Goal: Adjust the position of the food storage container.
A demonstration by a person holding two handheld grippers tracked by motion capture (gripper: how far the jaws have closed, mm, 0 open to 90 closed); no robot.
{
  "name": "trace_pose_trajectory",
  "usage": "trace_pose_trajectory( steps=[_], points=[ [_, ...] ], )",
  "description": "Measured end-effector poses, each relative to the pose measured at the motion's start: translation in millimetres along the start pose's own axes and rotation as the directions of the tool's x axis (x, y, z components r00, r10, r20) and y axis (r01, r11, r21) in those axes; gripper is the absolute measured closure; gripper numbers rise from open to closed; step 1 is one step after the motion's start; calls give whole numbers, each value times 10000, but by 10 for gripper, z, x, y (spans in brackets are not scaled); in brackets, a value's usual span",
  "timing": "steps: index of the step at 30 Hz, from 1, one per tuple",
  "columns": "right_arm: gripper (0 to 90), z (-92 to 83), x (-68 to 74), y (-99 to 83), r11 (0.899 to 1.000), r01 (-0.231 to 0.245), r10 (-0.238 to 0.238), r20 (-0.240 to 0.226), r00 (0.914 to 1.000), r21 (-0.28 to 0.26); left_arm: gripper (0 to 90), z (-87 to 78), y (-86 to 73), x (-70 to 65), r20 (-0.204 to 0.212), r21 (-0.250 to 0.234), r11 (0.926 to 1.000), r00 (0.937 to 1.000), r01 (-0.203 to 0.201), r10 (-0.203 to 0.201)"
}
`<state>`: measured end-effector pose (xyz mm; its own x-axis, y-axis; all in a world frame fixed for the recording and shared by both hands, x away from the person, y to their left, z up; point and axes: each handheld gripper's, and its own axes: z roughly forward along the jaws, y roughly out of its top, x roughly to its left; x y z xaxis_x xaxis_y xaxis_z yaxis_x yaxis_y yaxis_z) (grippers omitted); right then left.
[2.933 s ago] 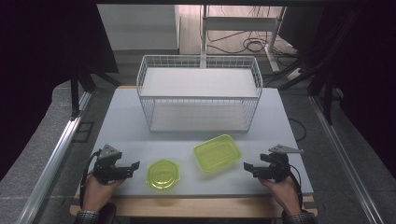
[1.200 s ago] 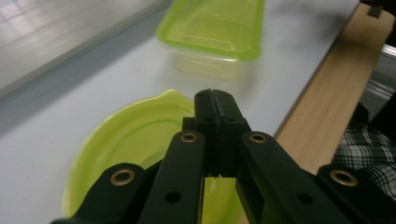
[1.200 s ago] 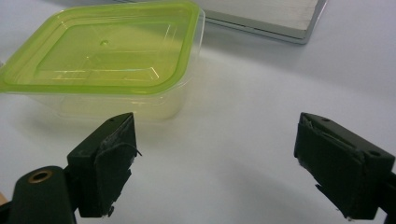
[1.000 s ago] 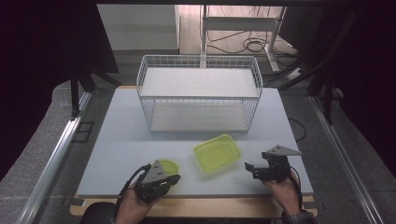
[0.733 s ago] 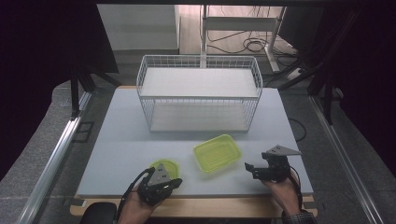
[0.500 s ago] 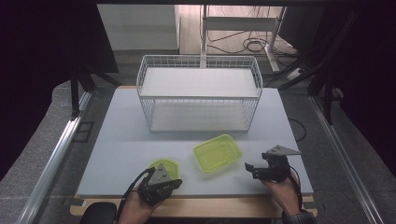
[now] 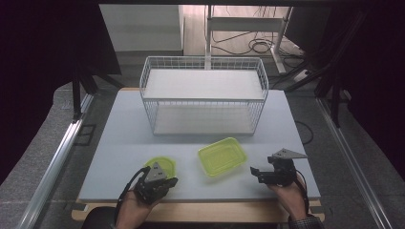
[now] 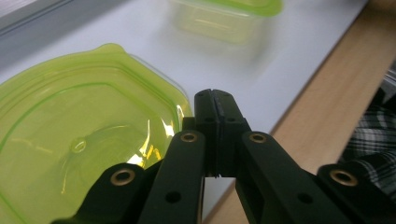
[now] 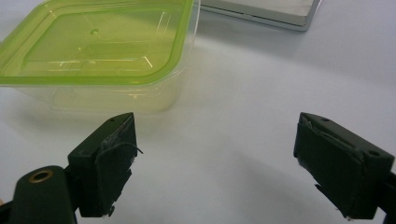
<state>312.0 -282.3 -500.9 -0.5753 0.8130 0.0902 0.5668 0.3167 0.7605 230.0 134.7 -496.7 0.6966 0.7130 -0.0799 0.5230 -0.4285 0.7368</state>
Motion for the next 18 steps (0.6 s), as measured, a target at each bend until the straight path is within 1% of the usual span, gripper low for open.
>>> trace_pose_trajectory(
  steps=[6, 13, 15, 16, 18],
  points=[
    [141, 7, 8, 0, 10000, 25, -25, -17, 10000, 19, 900, -40, -37, 180, -337, -28, 9993, 9987, 377, -378],
    [142, 10, 17, 4, 10000, -12, 12, -37, 10000, 25, 900, -72, -55, 349, -747, -12, 9988, 9960, 497, -496],
    [146, 11, 20, 4, 10000, 0, 0, -64, 10000, 35, 900, -76, -57, 369, -800, -17, 9987, 9955, 504, -504],
    [148, 12, 24, 4, 10000, -32, 32, -78, 10000, 54, 900, -90, -65, 432, -907, -47, 9982, 9941, 600, -602],
    [149, 14, 25, 4, 10000, -29, 29, -99, 9999, 59, 900, -101, -73, 488, -1019, -53, 9977, 9925, 674, -675]
  ],
)
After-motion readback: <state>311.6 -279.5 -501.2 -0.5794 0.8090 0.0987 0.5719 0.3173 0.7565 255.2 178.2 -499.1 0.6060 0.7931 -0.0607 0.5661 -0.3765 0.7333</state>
